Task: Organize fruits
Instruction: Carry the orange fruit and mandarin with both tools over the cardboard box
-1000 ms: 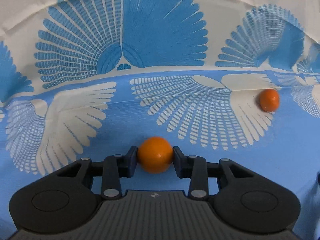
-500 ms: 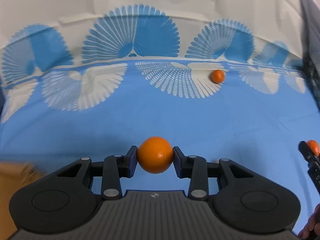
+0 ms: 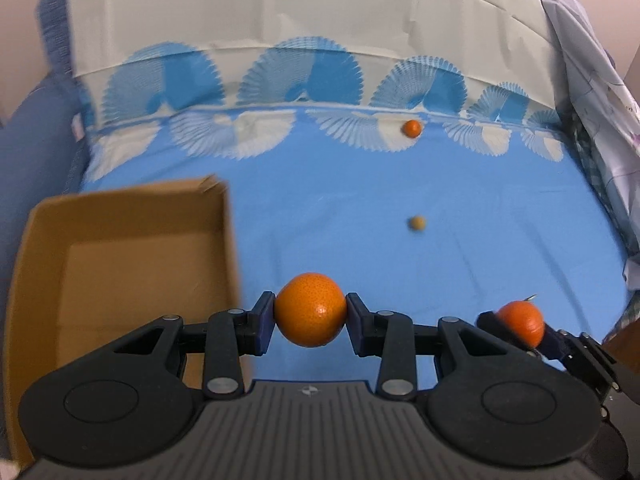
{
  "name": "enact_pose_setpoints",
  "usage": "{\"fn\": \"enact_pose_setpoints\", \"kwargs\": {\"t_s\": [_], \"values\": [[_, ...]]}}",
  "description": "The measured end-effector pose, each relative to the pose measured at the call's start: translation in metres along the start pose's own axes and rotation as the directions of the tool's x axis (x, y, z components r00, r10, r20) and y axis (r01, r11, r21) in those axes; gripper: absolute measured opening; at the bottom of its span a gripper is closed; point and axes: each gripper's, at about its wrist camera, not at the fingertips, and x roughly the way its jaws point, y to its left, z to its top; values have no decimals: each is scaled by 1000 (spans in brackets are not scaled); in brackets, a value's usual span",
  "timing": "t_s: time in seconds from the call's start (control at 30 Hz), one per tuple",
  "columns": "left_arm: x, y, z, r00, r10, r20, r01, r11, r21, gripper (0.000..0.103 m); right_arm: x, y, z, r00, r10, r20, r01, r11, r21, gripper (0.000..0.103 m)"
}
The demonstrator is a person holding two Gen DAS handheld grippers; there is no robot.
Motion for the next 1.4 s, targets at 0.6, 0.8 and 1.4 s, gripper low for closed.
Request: {"fn": "enact_pose_setpoints", "kwargs": {"t_s": [0.6, 0.8, 1.4], "values": [[-103, 116, -135, 994, 103, -24, -105, 981, -163, 42, -81, 118, -55, 984, 163, -64, -171, 974, -149, 38], [-121, 133, -150, 994, 112, -3, -110, 971, -214, 42, -94, 128, -56, 983, 180, -48, -185, 966, -178, 38], [-117, 153, -150, 993, 115, -10, -114, 958, -263, 42, -82, 147, -56, 978, 196, -76, -208, 950, -233, 38]]}}
